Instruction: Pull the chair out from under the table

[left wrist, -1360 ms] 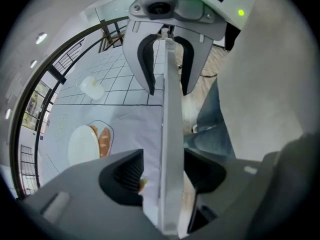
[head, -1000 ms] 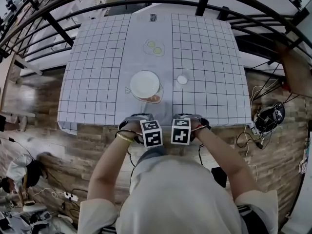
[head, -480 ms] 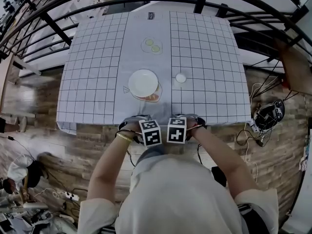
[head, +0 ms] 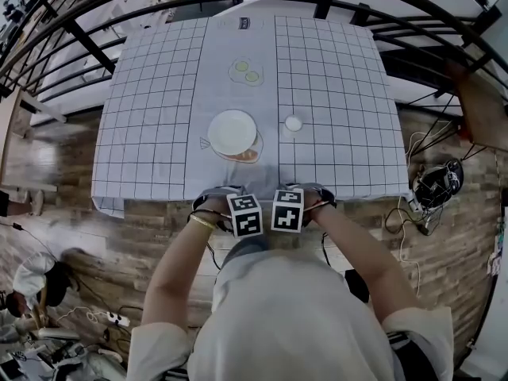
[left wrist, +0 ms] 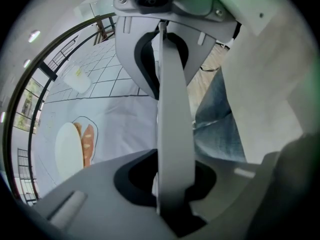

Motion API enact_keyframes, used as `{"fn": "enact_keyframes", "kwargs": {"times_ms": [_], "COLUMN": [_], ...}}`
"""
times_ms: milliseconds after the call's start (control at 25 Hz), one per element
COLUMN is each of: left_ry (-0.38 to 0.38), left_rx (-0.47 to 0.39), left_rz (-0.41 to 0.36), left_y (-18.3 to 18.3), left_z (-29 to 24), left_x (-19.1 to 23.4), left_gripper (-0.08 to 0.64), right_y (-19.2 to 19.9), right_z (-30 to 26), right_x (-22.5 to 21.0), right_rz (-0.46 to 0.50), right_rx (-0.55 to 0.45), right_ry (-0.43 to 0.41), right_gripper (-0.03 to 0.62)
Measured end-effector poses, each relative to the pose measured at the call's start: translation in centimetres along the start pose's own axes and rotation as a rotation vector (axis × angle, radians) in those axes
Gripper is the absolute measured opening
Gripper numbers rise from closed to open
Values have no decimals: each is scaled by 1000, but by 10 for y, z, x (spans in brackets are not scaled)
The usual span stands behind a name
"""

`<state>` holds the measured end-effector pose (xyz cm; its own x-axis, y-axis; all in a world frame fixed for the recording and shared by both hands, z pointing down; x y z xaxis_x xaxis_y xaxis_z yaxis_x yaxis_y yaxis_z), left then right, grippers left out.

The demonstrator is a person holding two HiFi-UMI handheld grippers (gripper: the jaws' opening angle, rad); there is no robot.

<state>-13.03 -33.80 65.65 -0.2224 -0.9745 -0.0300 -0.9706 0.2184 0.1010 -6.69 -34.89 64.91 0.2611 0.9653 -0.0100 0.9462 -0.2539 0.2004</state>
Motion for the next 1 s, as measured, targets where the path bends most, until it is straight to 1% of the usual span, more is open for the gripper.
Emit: {"fn": "enact_keyframes", "kwargs": {"times_ms": [360,600,640,760,800,920,1000], "left_ry": [1,14,16,19,20,24,24], "left_rx": [-4,-2,-1,-2,-2,-2,-2], "left_rz": [2,11,15,26,28,30,32], "left_y": [0,0,0,-1,-1,0,0], "left_z": [0,0,1,1,2,2,2], "left_x": [0,-1,-2,-4,-5,-9,-12], "left_gripper": [78,78,78,78,78,78,78], "right_y": [1,0,2,13,13,3,2], "right_z": [-1,0,-3,-27,-27,-4,0], "right_x": [0,1,0,-10,-9,7,12], "right_rz": [-35,-39,-38,-28,-27,-30,-32], "right_rx": [1,7,13,29,28,18,16], "right_ry": [-13,-27,-24,26,24,-41,-52], "right_gripper": [77,77,77,77,78,78,78]}}
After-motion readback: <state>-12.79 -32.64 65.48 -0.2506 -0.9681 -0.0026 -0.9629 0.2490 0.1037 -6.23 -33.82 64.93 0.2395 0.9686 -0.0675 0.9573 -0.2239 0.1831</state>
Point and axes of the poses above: the fingertips, and each gripper's own axes: z backward along the fingers, x to its left, y out of its underside, the point moved 1 cm from there along z, backward along the fingers, and after that the axes turned 4 degrees about z, right-handed, at the moved point
